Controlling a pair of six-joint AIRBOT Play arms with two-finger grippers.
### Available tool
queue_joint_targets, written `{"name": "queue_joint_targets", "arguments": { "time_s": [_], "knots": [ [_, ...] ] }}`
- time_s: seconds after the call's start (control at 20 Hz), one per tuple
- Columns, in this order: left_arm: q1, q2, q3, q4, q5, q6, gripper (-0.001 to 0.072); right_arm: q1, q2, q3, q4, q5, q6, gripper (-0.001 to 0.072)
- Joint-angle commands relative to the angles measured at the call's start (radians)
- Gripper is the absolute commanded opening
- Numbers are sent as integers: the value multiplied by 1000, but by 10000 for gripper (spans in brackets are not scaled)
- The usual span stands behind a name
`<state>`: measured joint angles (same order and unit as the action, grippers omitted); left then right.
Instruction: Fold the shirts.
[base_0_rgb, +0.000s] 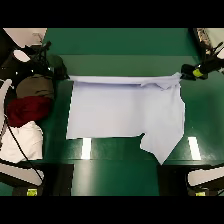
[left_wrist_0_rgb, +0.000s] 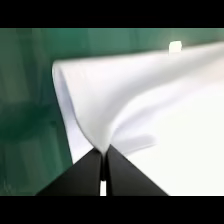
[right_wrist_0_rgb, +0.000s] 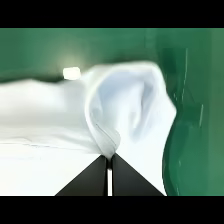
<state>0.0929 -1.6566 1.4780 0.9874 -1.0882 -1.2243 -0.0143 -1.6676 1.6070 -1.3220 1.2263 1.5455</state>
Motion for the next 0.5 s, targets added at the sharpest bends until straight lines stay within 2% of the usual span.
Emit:
{"name": "queue_joint_targets", "arguments": {
  "time_s": [0.0,0.1,0.15,0.2,0.25,0.3,0.35,0.45],
  "knots": [
    [0,0,-87,38,-49,2,26,4,51,-146,-15,-36,-5,9],
    [0,0,-119,37,-51,-16,27,4,51,-192,-5,-37,-5,12],
    [0,0,-120,38,-62,-52,94,8,51,-211,3,-28,-5,14],
    [0,2,-120,37,-65,-72,380,8,51,-225,16,-16,-5,17],
    [0,2,-112,39,-81,-84,571,8,51,-232,28,-2,-5,83],
    [3,4,-103,39,-102,-86,540,7,52,-226,30,17,-4,266],
    [9,10,-85,54,-143,-87,537,-4,56,-209,31,63,-2,325],
    [29,56,-77,72,-211,-88,538,-30,91,-184,37,174,-9,324]
  ]
}}
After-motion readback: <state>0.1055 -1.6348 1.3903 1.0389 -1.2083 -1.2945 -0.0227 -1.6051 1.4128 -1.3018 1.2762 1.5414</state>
